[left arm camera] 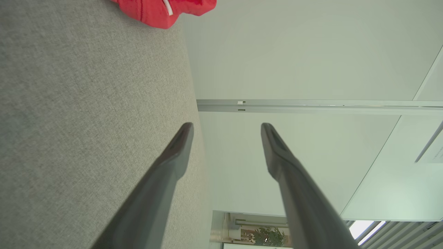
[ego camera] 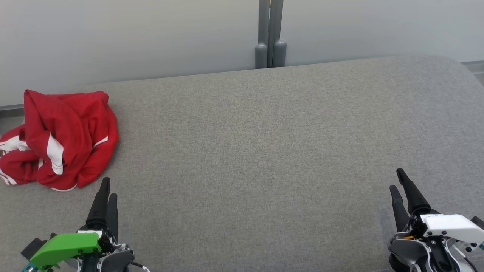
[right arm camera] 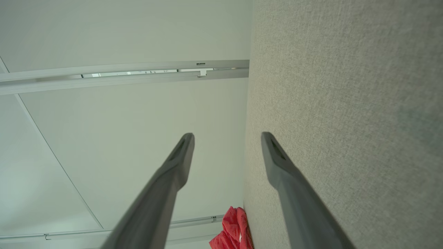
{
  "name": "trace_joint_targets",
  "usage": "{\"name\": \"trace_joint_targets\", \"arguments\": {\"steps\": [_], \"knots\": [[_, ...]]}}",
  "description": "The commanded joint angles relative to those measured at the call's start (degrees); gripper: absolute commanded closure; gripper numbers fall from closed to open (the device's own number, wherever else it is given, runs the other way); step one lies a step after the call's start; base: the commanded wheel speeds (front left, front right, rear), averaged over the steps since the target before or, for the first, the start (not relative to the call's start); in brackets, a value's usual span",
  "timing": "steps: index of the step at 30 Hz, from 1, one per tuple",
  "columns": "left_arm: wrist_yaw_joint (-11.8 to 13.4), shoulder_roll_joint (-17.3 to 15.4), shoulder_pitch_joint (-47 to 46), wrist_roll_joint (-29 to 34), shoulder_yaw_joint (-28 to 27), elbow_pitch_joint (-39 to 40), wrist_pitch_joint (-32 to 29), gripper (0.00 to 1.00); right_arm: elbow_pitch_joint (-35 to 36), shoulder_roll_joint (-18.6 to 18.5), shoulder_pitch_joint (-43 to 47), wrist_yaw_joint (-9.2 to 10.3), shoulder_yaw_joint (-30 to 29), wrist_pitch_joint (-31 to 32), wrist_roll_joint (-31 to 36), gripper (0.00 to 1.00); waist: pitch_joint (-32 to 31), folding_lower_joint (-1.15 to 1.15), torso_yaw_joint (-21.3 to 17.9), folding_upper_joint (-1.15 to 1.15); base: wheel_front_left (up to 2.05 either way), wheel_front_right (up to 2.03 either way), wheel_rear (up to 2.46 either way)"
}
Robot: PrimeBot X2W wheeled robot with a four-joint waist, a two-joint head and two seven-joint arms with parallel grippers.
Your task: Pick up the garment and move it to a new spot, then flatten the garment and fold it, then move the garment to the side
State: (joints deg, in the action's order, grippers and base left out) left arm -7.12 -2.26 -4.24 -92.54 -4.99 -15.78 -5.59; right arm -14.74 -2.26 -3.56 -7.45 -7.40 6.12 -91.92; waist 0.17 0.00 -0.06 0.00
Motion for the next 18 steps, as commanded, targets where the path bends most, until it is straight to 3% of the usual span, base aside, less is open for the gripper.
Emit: {"name": "trace_joint_targets", "arguments": {"steps": [1, 6, 18], "knots": [[-0.14, -0.25, -1.07, 0.35, 0.08, 1.09, 0.30, 0.00, 1.01, -0.30, -0.89, -0.02, 0.09, -0.36, 0.41, 0.00, 0.00, 0.00, -0.01, 0.00, 0.00, 0.00, 0.00], [-0.16, -0.41, -0.78, 1.26, 0.61, 1.41, 1.41, 0.00, 1.12, -0.46, -0.70, -0.02, 0.50, -1.90, 2.92, 0.00, 0.01, 0.00, -0.10, 0.00, 0.00, 0.00, 0.00], [0.21, -2.48, -1.11, 12.48, 3.48, 1.21, 5.51, 0.00, 4.33, -0.50, -0.44, -0.03, 0.24, -5.36, 21.98, 0.00, 0.12, 0.00, -0.29, 0.00, 0.00, 0.00, 0.00]]}}
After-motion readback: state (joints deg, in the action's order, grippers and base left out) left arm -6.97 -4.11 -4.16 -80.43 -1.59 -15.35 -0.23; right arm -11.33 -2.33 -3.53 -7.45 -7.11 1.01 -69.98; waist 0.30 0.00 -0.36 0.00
